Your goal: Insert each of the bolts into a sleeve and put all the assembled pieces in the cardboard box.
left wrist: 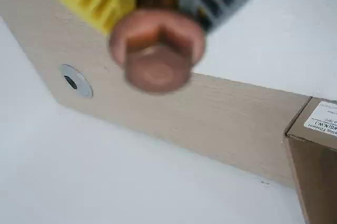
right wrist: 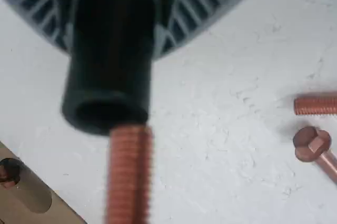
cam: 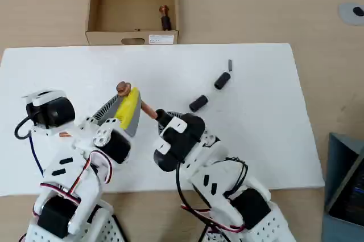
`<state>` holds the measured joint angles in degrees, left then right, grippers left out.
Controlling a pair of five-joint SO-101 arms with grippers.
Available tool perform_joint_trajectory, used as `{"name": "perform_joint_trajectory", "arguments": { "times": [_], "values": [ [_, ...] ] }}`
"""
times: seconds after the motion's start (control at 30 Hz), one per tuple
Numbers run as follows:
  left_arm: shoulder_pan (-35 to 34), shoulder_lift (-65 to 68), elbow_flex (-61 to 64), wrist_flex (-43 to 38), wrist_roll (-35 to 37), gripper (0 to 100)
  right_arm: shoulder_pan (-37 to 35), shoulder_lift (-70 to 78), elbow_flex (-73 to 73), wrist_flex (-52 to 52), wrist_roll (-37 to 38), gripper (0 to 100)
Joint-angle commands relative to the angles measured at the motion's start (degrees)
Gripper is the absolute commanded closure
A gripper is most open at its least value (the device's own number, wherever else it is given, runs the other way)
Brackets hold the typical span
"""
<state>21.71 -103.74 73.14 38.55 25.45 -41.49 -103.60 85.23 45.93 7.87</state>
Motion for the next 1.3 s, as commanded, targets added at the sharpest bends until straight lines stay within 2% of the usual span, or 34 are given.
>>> {"name": "perform_joint_trajectory", "arguments": {
  "times": [0.0,0.1,0.27,0.6,0.9,1.2,1.27],
  "values": [
    [1.0,-0.7,-0.8,0.0,1.6,100,-2.2,-6.4,-3.9,-1.2,2.5,98.9],
    [1.0,-0.7,-0.8,0.4,2.8,100,-4.4,-6.4,-3.7,-1.2,3.6,98.9],
    [1.0,-0.7,-0.2,0.8,2.7,100,-4.3,-6.4,-3.7,-1.2,3.6,98.9],
    [6.2,-0.8,-1.6,12.0,1.0,100,-4.2,-6.4,-3.6,-1.2,3.6,98.9],
    [12.5,-0.7,1.2,12.1,-4.7,100,-4.3,-6.4,-3.6,-1.2,3.6,98.9],
    [12.0,-0.7,3.8,13.7,-5.7,99,-4.3,-6.4,-3.6,-1.2,3.6,98.9],
    [12.0,-0.7,3.6,15.6,-5.5,96,-4.3,-6.4,-3.2,-1.2,3.6,98.9]
  ]
}}
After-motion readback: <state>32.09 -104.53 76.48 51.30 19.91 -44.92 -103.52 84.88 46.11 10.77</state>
